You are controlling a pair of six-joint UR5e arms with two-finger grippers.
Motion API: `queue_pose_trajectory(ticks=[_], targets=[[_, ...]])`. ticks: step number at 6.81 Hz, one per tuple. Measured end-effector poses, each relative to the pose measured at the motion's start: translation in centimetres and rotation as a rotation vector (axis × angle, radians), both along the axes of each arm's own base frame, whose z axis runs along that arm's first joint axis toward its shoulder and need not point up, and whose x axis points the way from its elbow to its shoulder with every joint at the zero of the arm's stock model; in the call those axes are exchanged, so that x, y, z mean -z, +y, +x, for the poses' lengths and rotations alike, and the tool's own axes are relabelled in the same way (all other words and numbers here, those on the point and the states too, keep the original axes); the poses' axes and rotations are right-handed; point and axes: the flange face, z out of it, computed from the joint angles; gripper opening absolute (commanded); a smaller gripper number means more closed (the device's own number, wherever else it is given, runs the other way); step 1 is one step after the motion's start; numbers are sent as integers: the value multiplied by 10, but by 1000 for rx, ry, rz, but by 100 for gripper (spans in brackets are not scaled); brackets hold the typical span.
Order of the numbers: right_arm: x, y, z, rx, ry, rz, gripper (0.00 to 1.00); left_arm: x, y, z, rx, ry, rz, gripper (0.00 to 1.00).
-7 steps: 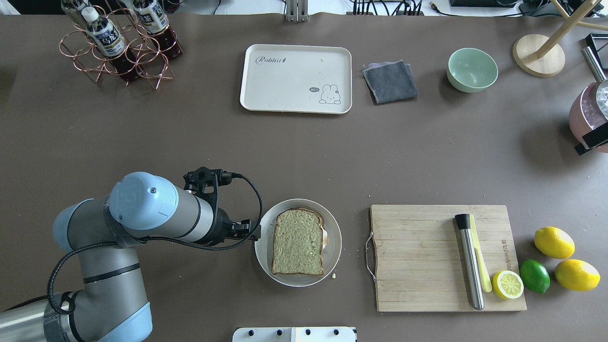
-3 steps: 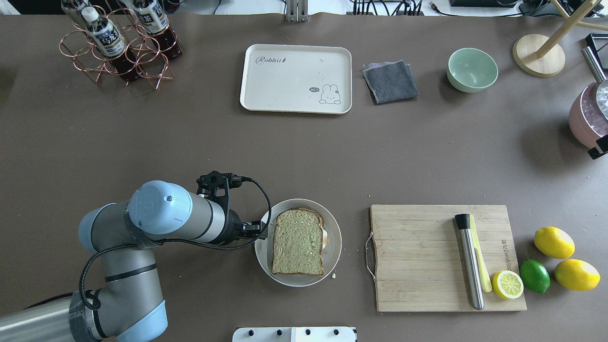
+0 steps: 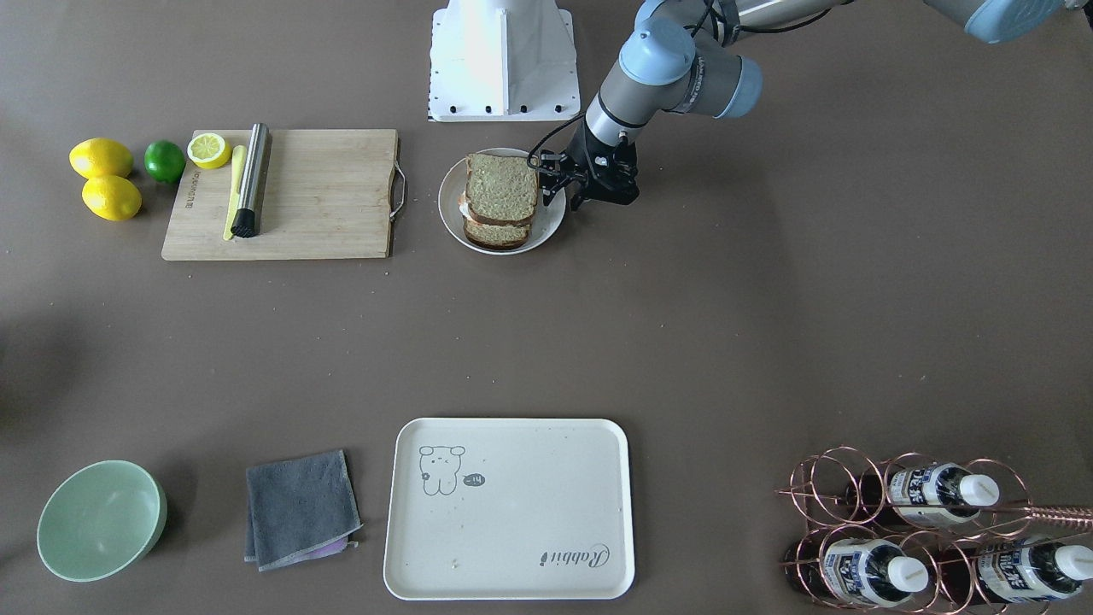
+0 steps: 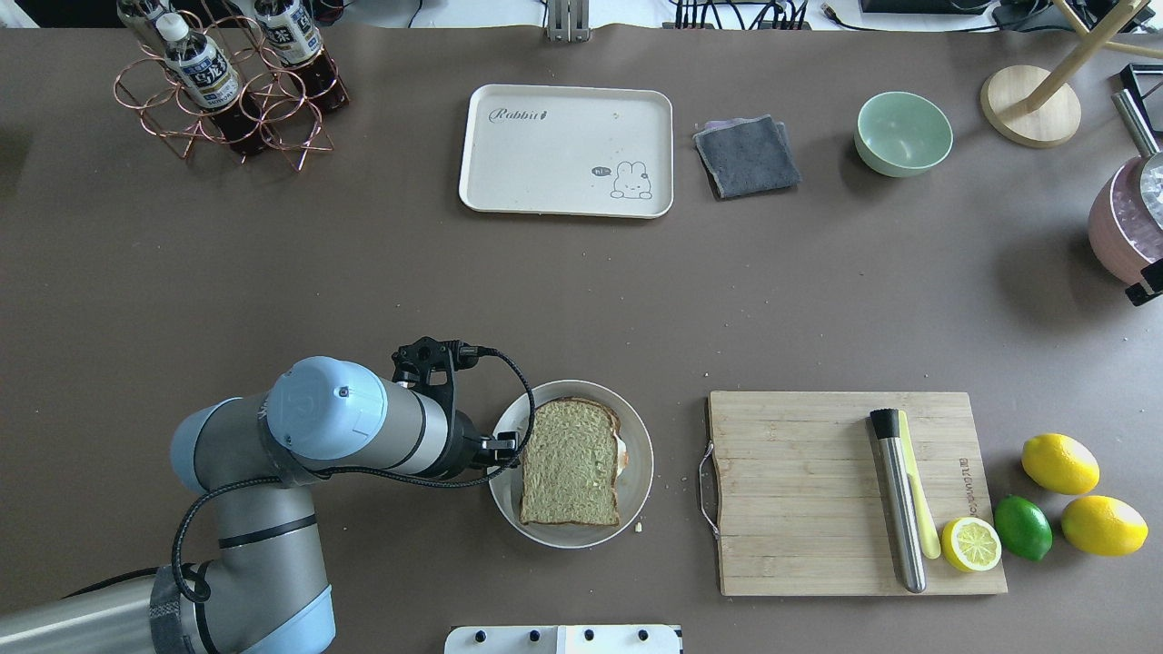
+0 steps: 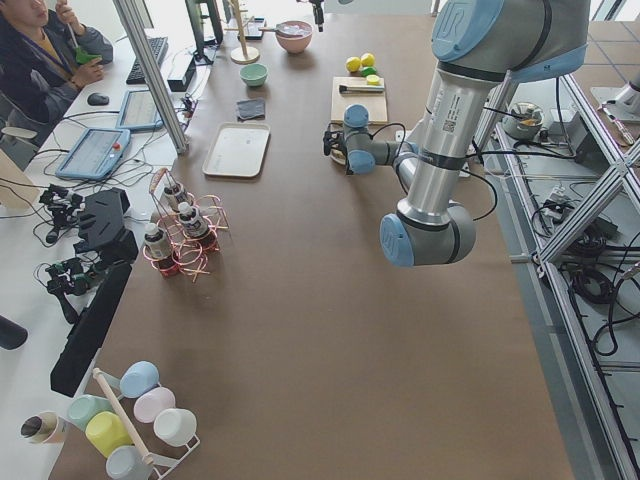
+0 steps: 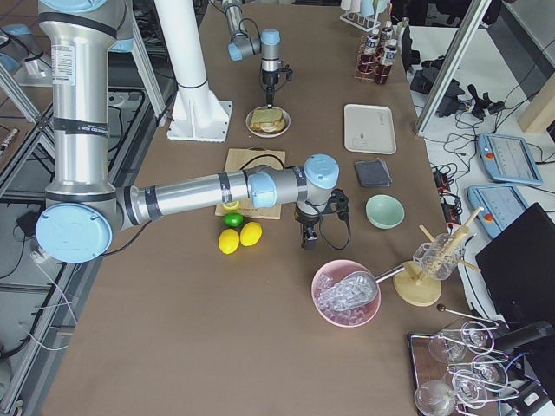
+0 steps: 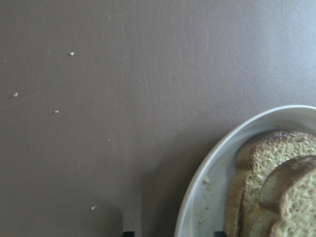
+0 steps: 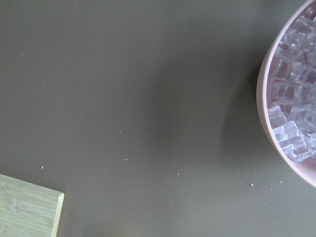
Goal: Make sandwich and place on tray
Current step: 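Grasp the rim of the white plate with the left gripper, then carry the plate with the left gripper onto the cream tray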
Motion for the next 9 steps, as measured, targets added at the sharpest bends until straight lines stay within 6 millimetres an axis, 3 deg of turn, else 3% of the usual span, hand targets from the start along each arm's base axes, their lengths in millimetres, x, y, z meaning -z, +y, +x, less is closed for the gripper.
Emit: queue_pose_trajectory(ticks=[3,5,7,9], targets=[[-1,3,1,0,-2,-4,100,3,3,-3,15,7,7,0],[-1,4,1,2,-6,-4,100,13,-16,-21,50,30,12,0],[-6,9,3,17,-5,2,100,17,-69,-62,85,55,-17,0],[-13,15,10,17,0,7,100,14,-143,-89,124,64,-54,0]])
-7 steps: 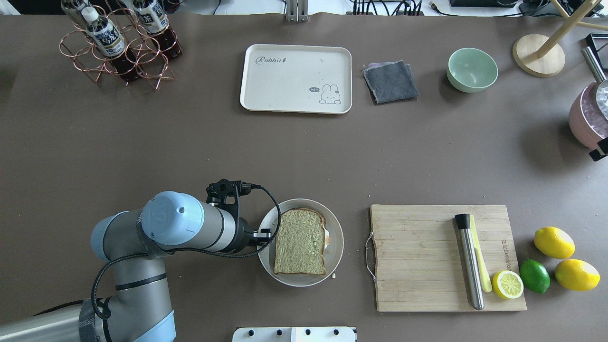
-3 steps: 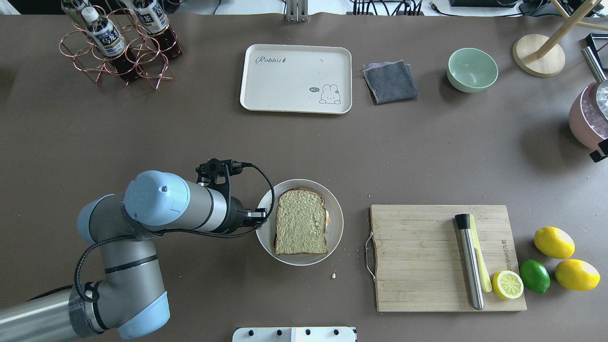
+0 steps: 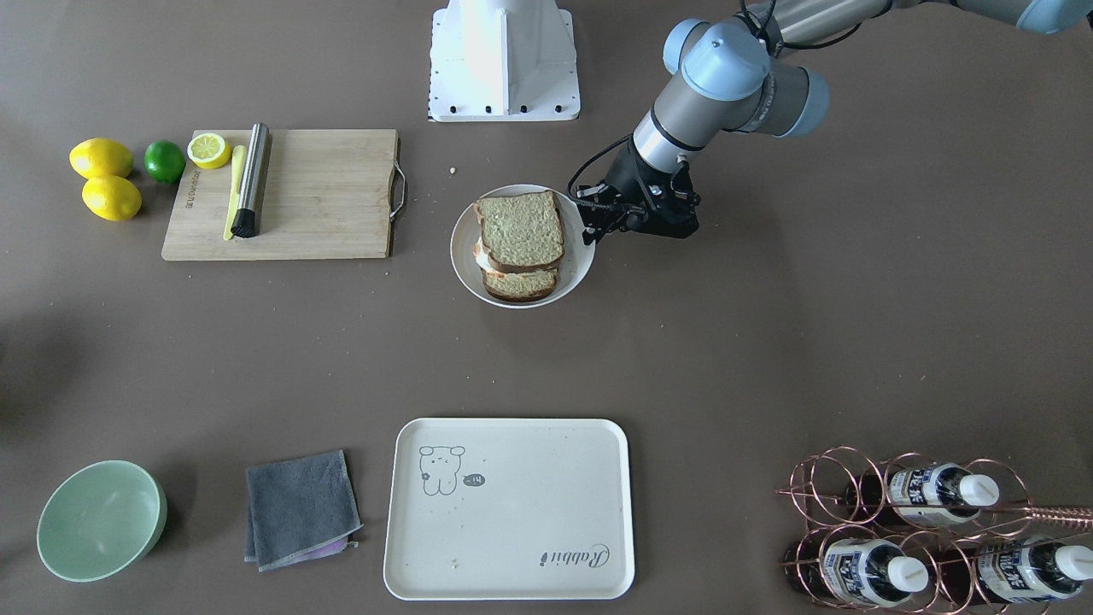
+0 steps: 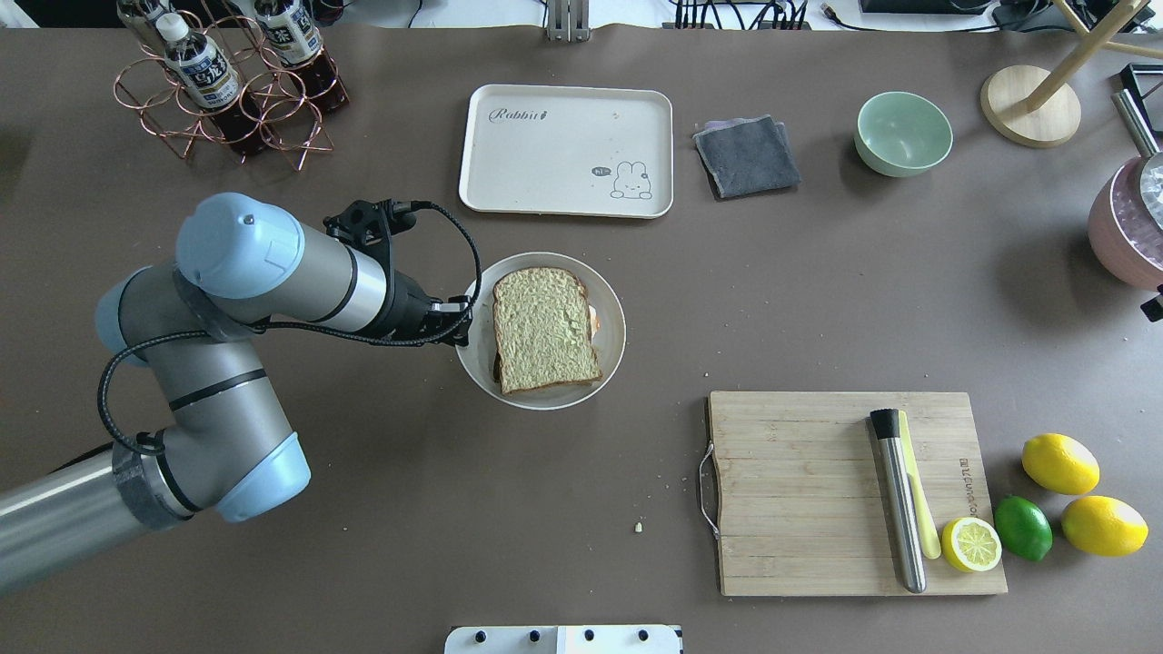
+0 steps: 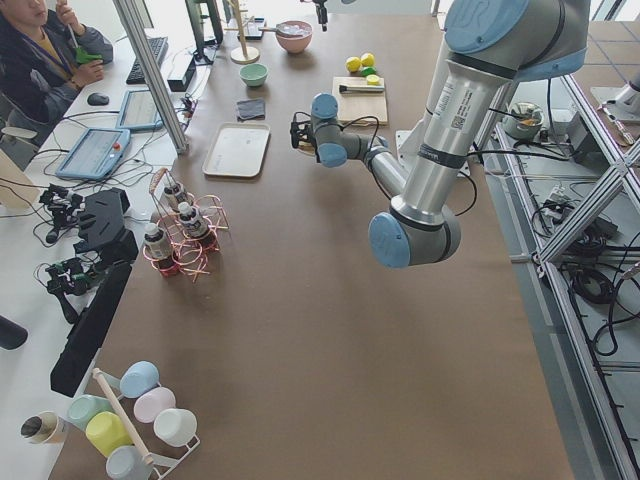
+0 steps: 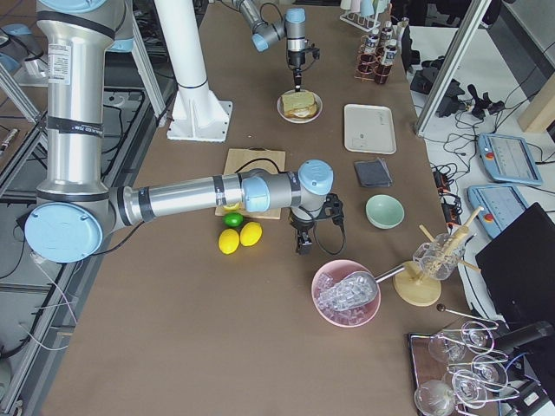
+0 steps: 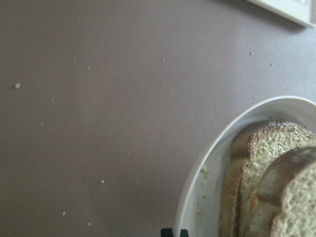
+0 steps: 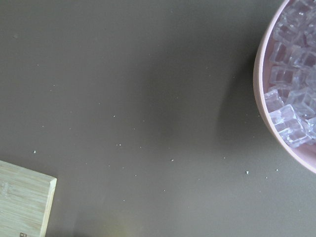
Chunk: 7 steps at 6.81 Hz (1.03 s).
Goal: Make sandwich and place on tray
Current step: 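Carry the plate with the left gripper onto the cream tray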
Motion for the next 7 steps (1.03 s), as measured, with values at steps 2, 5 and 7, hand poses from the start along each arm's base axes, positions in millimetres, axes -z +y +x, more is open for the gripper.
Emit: queue_pose_trajectory(ticks=[2,5,7], targets=[[-1,1,7,-13,0,1,100,10,-97,6,31,-4,8,0],[3,6,30,-59,-8,2,100,16,-222,12,-11,-92,96,0],[1,11,42,-84,-8,-2,100,10,-263,29,-31,-142,148,0]])
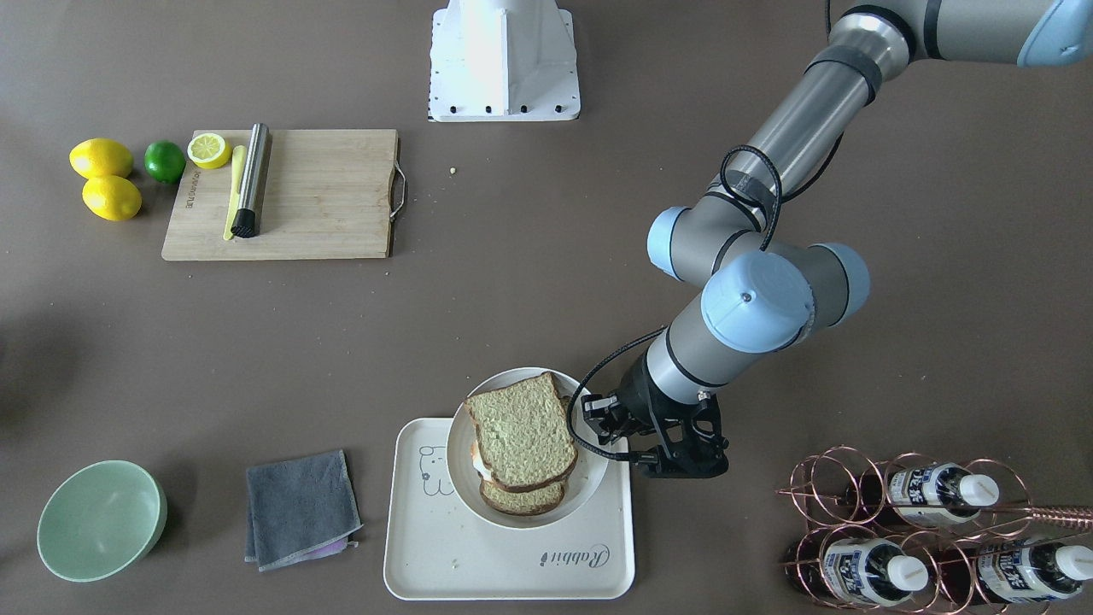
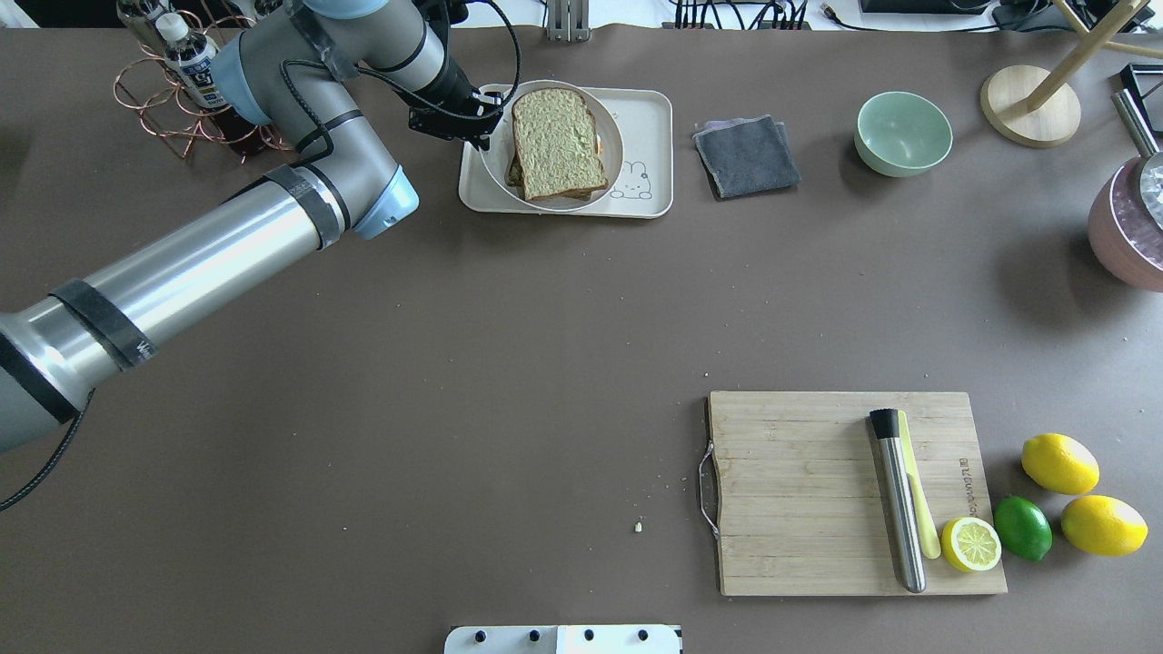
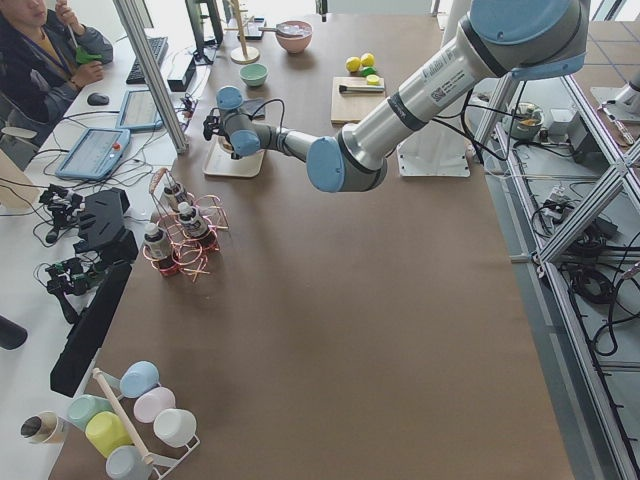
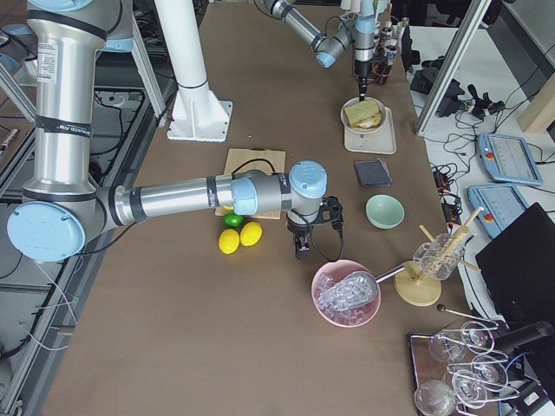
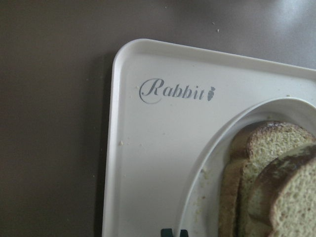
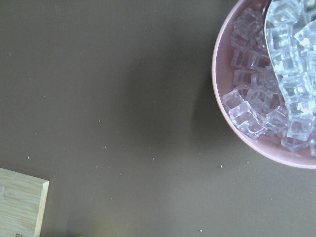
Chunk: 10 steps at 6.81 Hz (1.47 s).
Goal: Make sandwich and place on tray
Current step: 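Carry the plate with the left gripper onto the cream tray, then lower the plate onto the tray and open the left gripper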
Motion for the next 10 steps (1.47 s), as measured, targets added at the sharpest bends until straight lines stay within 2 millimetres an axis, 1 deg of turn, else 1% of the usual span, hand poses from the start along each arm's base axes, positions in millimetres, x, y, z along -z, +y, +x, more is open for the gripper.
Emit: queue_pose_trajectory(ticks=[1,3,8,9,10], targets=[[0,5,3,-4,0,-1,100,1,-10,5,-2,-21,19,0],[-1,14,5,-7,-1,-7,100,11,-17,9,1,-28,37,0],[-6,27,8,-8,0,-22,100,13,-10,26,37,-46,70,0],[-6,29,8,-8,-1,-22,100,12,-9,27,40,-49,72,7],[-6,29,8,-8,-1,-22,100,11,-8,29,42,-51,74,18]])
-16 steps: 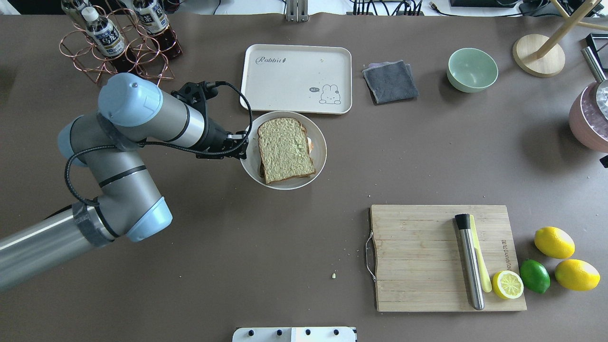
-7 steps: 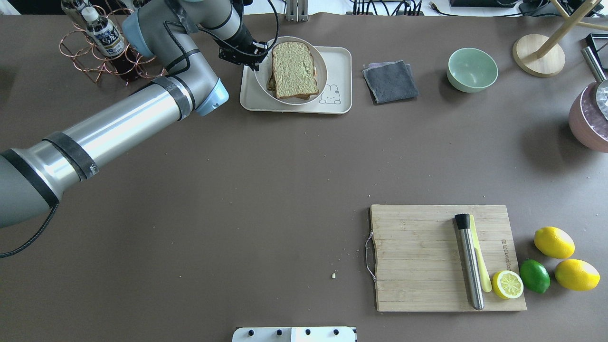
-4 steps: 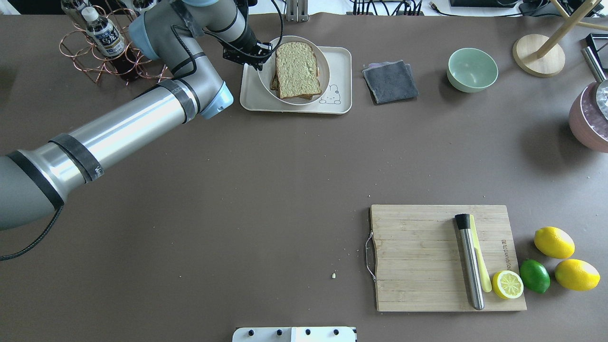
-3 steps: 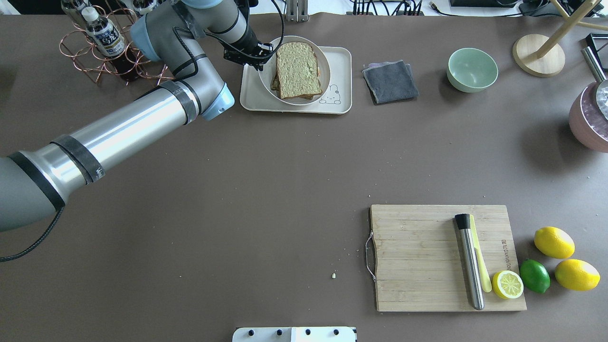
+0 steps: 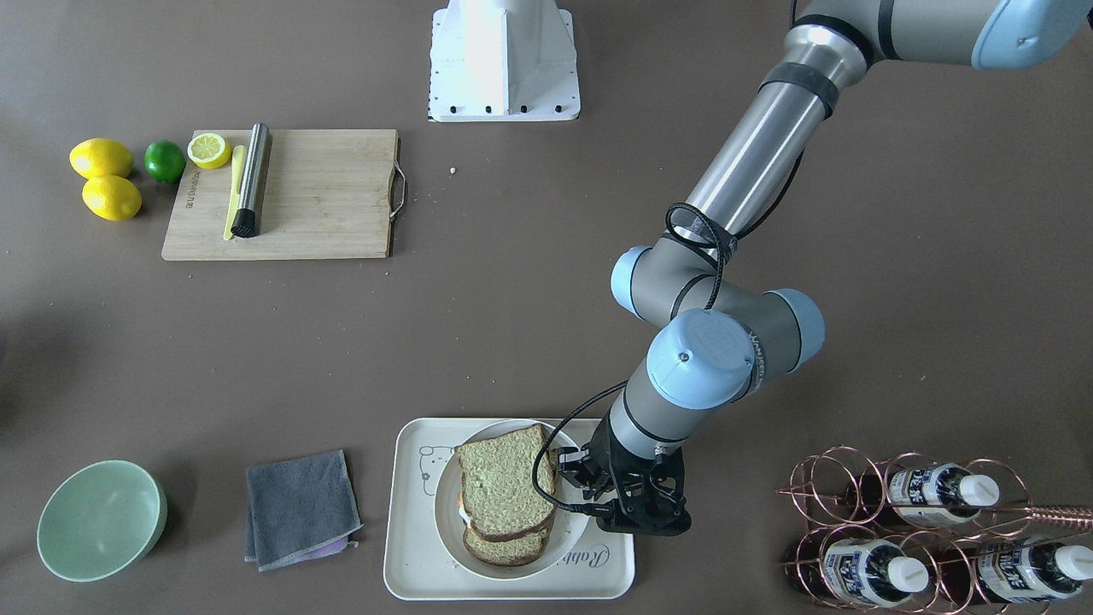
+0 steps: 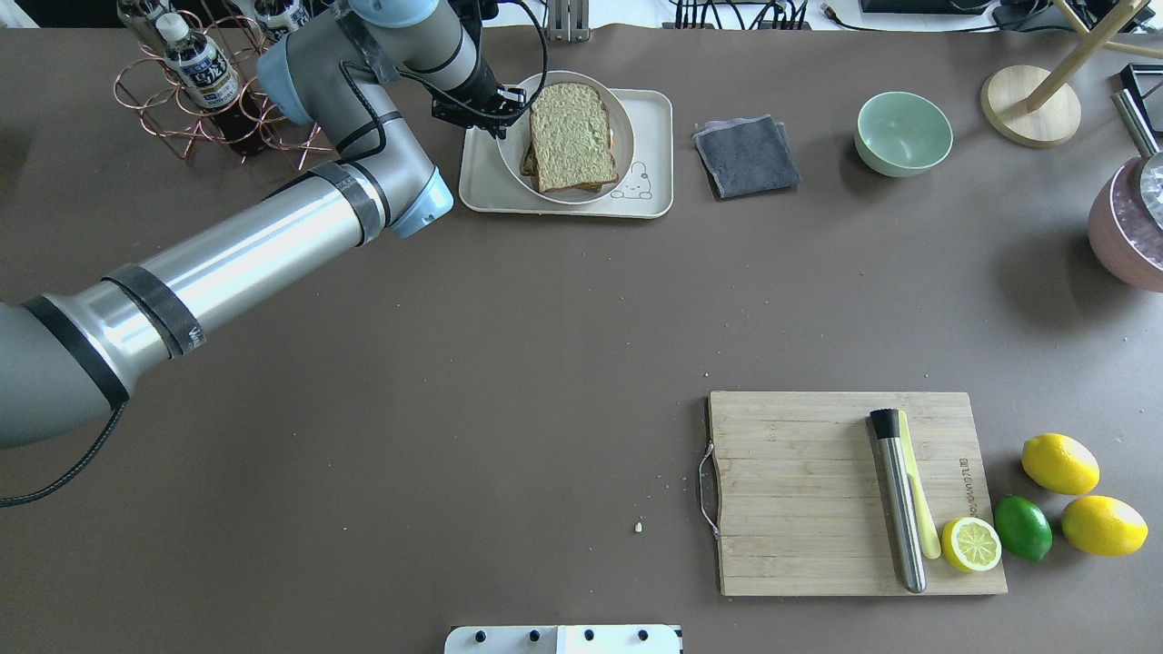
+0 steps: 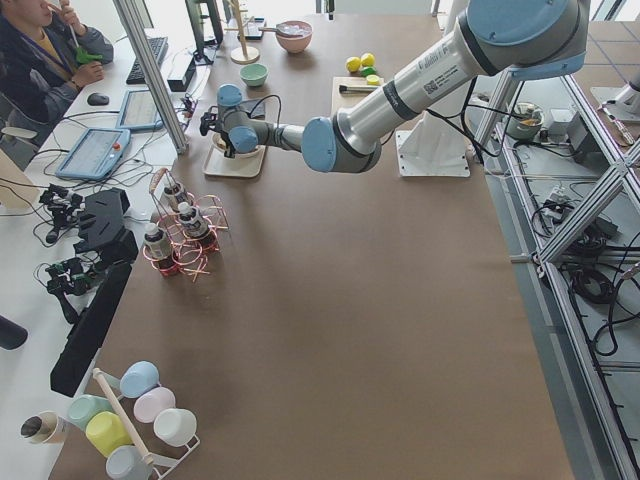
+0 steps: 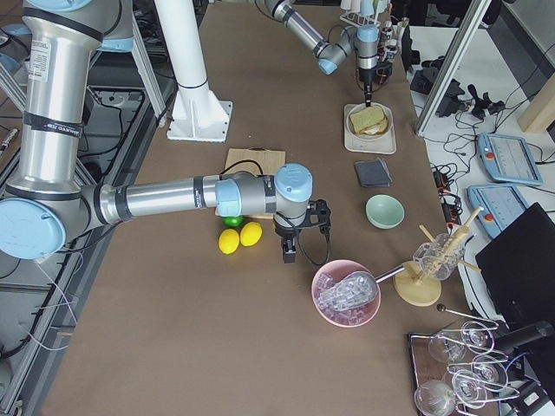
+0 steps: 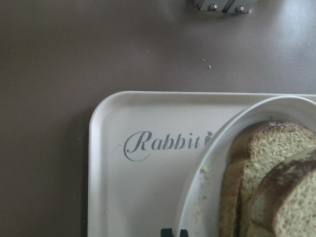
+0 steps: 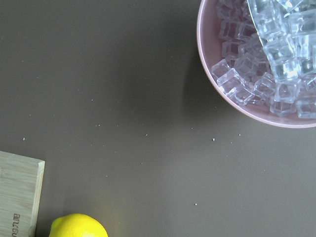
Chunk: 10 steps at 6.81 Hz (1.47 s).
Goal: Make sandwich and place on tray
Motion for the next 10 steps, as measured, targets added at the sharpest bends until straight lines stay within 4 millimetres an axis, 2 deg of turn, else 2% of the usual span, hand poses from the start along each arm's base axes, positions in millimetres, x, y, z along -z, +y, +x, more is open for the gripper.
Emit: queue_pose_trajectory(ticks=[1,5,6,7,8,9,10], targets=[[1,0,0,0,0,1,100,-2,2,3,5,-6,2,28],[6,0,0,0,-3,9,100,-8,2,5,32,-15,-10,28],[7,-1,0,0,-4,12,100,-7,-2,-1,41,-11,-17,35],[9,-3,-1,-1,-4,16,100,-8,-6,-10,50,-10,-24,46],[11,-7,-1,-2,-2,20,100,-11,-4,-29,54,-21,-33,57],[11,-12,-2,-2,1,22,100,-14,2,-61,37,-49,-42,61],[11,-20,-4,-3,4,24,100,-14,11,-105,-4,-86,-47,63]])
